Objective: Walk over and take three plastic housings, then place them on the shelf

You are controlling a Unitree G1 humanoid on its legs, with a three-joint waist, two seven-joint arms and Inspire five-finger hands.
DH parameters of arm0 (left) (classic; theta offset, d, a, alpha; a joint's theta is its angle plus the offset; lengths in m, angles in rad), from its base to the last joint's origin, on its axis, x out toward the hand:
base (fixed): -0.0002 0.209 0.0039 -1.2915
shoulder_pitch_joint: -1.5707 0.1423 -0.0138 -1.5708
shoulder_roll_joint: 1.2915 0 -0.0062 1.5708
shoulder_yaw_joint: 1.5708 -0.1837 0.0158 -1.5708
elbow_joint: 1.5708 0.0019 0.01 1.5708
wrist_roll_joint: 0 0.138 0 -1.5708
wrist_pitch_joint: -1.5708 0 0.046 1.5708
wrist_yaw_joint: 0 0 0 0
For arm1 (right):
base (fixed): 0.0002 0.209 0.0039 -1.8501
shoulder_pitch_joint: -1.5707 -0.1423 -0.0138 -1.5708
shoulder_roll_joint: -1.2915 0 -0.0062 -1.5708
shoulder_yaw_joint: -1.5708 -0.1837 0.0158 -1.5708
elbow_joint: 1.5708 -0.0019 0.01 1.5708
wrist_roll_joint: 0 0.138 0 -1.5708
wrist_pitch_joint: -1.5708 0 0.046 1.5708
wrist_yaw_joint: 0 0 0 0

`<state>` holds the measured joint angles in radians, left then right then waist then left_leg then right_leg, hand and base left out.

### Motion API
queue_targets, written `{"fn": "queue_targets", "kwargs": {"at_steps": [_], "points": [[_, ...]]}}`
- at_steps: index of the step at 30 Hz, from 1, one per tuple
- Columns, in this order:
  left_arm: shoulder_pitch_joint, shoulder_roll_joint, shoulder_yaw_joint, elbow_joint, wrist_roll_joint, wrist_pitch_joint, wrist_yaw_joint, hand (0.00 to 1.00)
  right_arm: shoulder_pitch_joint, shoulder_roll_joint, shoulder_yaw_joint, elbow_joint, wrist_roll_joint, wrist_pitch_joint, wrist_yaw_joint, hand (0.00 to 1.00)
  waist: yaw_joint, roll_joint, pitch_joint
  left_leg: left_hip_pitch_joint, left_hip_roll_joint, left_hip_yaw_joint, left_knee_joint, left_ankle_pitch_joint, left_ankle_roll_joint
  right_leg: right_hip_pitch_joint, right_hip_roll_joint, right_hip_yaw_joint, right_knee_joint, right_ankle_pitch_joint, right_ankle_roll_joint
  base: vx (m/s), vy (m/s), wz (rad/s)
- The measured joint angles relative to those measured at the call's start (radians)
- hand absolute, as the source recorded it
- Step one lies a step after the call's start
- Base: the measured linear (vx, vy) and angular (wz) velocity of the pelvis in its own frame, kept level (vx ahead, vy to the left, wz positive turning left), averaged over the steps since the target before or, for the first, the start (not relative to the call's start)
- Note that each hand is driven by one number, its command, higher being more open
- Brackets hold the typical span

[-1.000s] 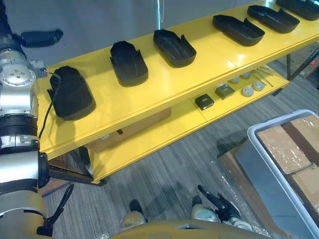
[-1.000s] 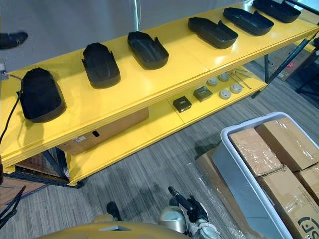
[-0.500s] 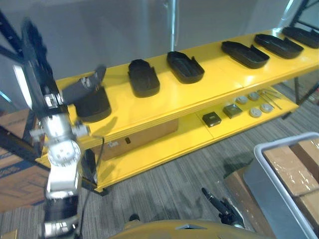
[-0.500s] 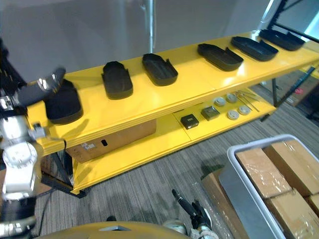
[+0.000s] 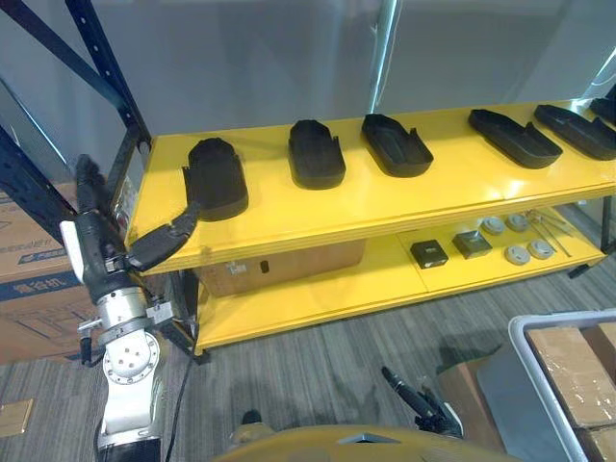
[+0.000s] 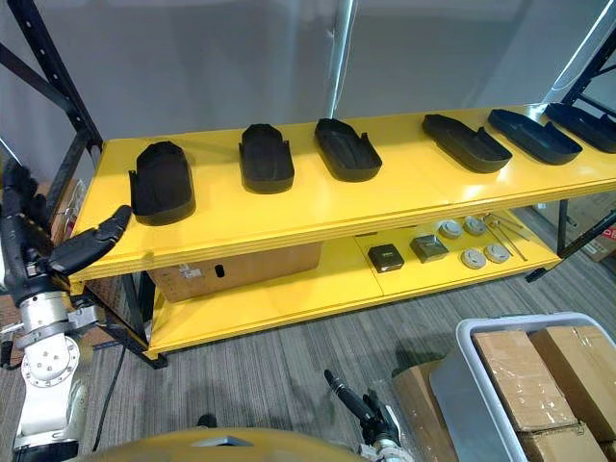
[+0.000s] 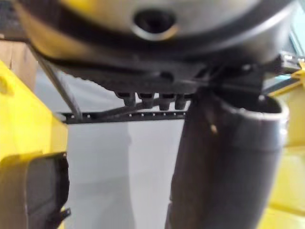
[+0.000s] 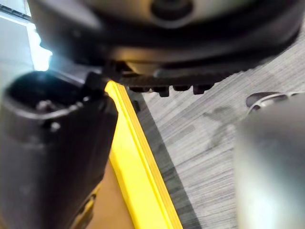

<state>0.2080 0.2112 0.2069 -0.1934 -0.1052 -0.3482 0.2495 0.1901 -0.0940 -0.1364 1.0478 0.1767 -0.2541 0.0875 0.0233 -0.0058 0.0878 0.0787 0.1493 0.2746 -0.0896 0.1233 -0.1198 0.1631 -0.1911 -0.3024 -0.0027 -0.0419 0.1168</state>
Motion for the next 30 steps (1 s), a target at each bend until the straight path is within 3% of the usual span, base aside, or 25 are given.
{"fn": "queue_targets", "kwargs": {"at_steps": [6,14,19,25,30], "points": [[0.008,0.000,-0.112,0.000,-0.063,0.029,-0.115,1.00,-0.011,-0.020,-0.020,0.010,0.007,0.000,0.013,1.00,-0.002,0.024,0.015,0.000,0.000,0.004,0.000,0.002,0.001,-0.001,0.001,0.001,-0.007,0.000,0.000,0.03,-0.002,-0.02],[0.048,-0.001,-0.215,0.067,-0.089,0.069,-0.128,1.00,-0.046,-0.025,-0.051,0.019,0.006,0.004,0.009,1.00,-0.027,0.044,0.076,-0.010,0.000,0.004,0.001,0.000,0.000,-0.010,0.002,0.002,-0.011,0.000,0.001,0.03,-0.007,-0.01],[0.050,-0.001,-0.245,0.073,-0.088,0.069,-0.101,1.00,-0.058,-0.029,-0.053,0.019,0.006,0.004,0.002,1.00,-0.027,0.048,0.100,-0.027,-0.001,0.002,0.005,0.000,0.000,-0.027,0.002,0.002,-0.011,0.007,0.012,0.02,-0.003,0.01],[0.036,-0.001,-0.273,0.072,-0.088,0.069,-0.030,1.00,-0.105,-0.042,-0.068,0.019,0.007,0.004,-0.008,1.00,-0.032,0.083,0.139,-0.034,-0.001,-0.004,0.005,0.001,0.001,-0.041,0.002,0.005,0.002,0.006,0.012,0.00,-0.001,-0.01],[0.029,-0.001,-0.273,0.071,-0.087,0.068,0.043,1.00,-0.115,-0.045,-0.067,0.019,0.007,0.006,-0.008,1.00,-0.033,0.085,0.152,-0.034,0.000,-0.005,0.005,0.002,0.002,-0.048,0.001,0.007,0.015,-0.001,0.010,0.00,0.000,0.00]]}}
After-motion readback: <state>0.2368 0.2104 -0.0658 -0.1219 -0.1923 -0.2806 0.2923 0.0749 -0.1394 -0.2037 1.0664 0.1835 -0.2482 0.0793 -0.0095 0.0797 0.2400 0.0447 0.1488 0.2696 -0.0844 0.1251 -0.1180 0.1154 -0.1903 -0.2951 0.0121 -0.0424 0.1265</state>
